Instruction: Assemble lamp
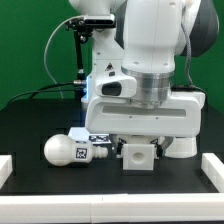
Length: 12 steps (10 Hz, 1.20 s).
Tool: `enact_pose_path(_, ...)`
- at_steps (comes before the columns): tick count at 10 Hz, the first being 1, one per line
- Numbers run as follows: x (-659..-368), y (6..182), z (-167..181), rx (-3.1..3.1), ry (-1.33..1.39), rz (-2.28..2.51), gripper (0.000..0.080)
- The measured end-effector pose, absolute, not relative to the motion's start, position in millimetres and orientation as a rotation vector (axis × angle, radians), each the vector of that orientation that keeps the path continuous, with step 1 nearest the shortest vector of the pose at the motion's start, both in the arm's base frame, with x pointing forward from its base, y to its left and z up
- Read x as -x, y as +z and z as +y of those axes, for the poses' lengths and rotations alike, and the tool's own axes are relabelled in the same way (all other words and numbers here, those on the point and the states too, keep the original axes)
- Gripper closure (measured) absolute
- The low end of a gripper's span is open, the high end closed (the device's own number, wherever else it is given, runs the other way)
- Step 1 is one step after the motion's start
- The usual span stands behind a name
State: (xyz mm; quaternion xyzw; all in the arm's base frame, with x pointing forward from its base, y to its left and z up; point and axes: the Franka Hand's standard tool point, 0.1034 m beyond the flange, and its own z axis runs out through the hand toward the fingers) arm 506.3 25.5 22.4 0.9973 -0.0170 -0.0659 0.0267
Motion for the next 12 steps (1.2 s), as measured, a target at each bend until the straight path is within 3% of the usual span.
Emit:
enact_pose_path(1,-505,24.0,23,-3.085,-0.232,-0.052,0.0111)
enact_pose_path(6,-536,51.9,17,-3.099,-0.396,-0.12,0.0101)
enact_pose_path(9,-535,50.7,17,-3.095,-0.423,-0.12,0.0101)
enact_pose_path(11,-520,57.5,14,-3.043,-0.771,-0.149,0.0101)
enact_pose_path(12,-530,60.9,13,-3.011,-0.892,-0.148,0.0101)
